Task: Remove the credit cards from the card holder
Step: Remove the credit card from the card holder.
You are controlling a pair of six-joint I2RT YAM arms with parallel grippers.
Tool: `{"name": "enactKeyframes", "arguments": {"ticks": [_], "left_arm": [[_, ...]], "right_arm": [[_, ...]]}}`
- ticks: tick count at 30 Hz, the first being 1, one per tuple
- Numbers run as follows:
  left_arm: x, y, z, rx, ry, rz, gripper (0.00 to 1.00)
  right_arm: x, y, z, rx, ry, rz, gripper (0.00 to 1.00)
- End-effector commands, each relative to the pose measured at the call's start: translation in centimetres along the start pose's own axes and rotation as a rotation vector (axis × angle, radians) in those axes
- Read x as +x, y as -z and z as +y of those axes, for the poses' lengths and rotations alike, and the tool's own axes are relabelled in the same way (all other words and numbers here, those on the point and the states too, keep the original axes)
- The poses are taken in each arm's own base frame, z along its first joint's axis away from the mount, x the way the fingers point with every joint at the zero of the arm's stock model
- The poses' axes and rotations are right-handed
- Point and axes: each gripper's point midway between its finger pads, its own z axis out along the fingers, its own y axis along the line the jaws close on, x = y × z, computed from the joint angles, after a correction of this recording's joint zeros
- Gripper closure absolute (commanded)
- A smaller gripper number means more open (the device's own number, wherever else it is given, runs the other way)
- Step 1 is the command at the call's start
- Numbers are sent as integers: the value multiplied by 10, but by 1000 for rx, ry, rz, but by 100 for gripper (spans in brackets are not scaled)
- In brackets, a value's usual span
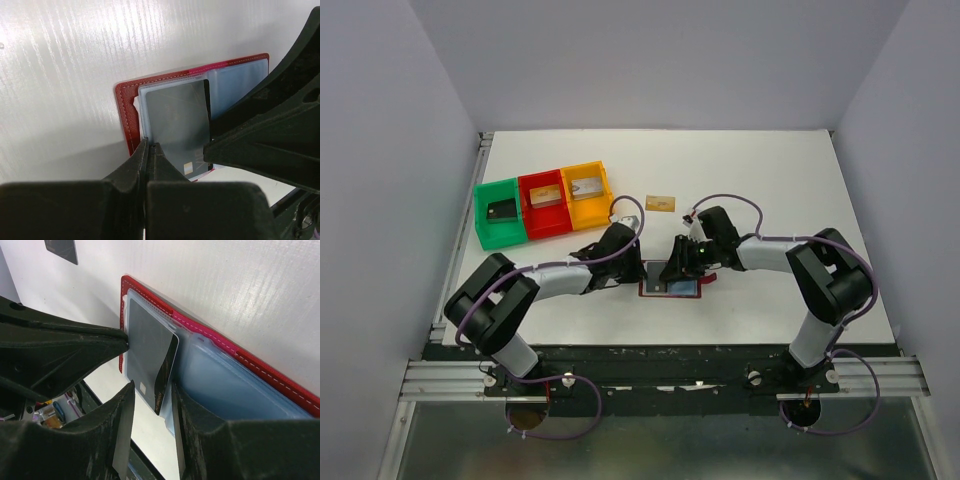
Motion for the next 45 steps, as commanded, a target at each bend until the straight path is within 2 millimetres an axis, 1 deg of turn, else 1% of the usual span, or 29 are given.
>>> {"name": "enactKeyframes", "arguments": {"ticks": [1,3,10,18,32,37,45], "left_arm": [[11,-5,15,-74,28,40,100],[11,-5,15,-77,28,40,100],[12,-5,16,-79,29,42,100],[15,-5,18,-80,30,47,100],[13,-3,16,-74,26,40,100],[13,-4,14,-61,18,43,100],[13,-4,9,-29,9,40,100]], "right_arm": [[9,4,-33,167,-34,7,55],[9,4,-31,158,-34,10,55],[8,-1,-11,20,-27,-13,57],[3,3,10,-91,5,-53,58],[-2,7,32,-217,29,-83,57],[-1,5,34,-239,19,-65,57],[1,-3,27,-227,-22,-41,57]]}}
